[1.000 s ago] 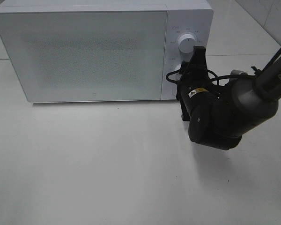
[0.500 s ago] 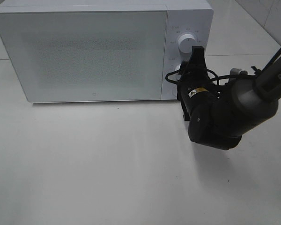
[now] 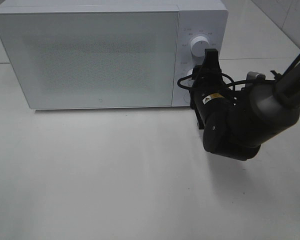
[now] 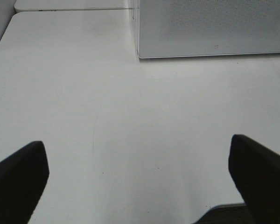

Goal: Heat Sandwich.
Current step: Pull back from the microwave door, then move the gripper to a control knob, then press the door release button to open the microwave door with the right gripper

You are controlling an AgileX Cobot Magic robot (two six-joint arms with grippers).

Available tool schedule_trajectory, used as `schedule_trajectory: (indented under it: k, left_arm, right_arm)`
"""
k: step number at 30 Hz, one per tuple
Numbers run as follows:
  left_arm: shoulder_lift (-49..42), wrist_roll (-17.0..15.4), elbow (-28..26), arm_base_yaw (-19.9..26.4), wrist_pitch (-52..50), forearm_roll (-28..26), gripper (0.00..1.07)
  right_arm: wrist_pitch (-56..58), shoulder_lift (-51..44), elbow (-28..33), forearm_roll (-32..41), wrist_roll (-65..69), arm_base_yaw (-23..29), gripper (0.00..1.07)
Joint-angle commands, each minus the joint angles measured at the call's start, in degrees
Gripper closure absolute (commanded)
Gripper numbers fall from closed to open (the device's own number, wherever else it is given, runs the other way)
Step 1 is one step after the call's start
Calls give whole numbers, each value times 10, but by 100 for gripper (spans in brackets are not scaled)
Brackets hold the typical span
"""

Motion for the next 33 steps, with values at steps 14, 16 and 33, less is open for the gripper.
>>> schedule_trajectory:
  k: [14, 16, 33]
  left_arm:
    - [-10, -1, 0, 1, -3, -5, 9]
    - [-10, -1, 0, 1, -3, -5, 9]
    - [-10, -1, 0, 1, -3, -5, 9]
  right_arm:
    - [66, -131, 125, -70, -131, 2, 31]
    - [92, -151, 138, -85, -162, 0, 31]
    - [469, -301, 143, -113, -650, -1, 31]
